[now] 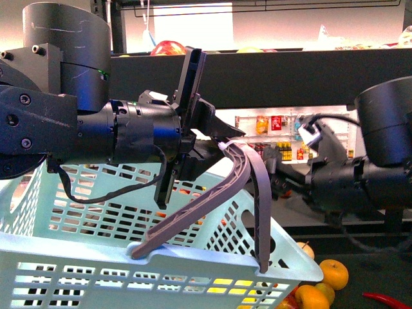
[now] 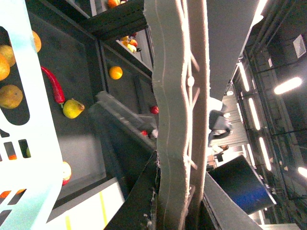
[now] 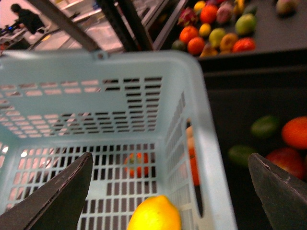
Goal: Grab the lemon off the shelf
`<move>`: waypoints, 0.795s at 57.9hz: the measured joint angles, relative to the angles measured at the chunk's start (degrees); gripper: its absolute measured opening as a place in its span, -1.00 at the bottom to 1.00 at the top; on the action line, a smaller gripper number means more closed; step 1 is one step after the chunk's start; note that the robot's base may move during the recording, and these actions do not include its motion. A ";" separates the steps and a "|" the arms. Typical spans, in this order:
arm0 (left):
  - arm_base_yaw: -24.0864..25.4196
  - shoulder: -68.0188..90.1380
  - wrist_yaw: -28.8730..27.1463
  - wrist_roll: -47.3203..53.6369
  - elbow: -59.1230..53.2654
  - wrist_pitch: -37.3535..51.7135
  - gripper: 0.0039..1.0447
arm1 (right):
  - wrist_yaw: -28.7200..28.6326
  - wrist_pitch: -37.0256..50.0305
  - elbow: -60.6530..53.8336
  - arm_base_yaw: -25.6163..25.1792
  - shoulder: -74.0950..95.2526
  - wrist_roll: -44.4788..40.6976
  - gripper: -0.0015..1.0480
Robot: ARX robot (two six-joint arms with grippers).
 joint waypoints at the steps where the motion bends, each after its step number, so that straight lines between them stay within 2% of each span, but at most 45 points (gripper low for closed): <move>1: 0.00 0.00 -0.02 0.02 0.00 0.00 -0.79 | 0.22 0.00 0.00 -0.15 -0.22 -0.46 0.86; 11: 0.00 0.00 0.09 -0.22 0.00 0.00 -0.79 | 10.60 2.69 -7.72 -2.99 -13.40 -8.48 0.86; 20: 0.00 0.00 0.04 -0.11 0.00 0.00 -0.79 | 14.49 5.18 -20.35 -3.34 -25.27 -13.33 0.86; 25: 0.00 0.00 0.04 -0.13 0.00 0.00 -0.79 | 16.57 1.77 -31.04 -3.21 -38.40 -14.47 0.86; 31: 0.00 0.00 0.04 -0.13 0.00 0.00 -0.79 | 20.55 -1.99 -36.79 -2.40 -48.46 -14.51 0.86; 35: 0.00 0.00 0.09 -0.17 0.00 0.00 -0.79 | 22.16 -7.41 -41.05 -2.03 -57.22 -15.37 0.61; 38: 0.00 0.00 0.09 -0.17 0.00 0.00 -0.79 | 18.38 -9.84 -44.94 -4.31 -63.14 -15.82 0.42; 46: 0.00 0.00 0.04 -0.13 0.00 0.00 -0.79 | 17.66 -13.97 -52.92 -6.86 -75.08 -16.24 -0.01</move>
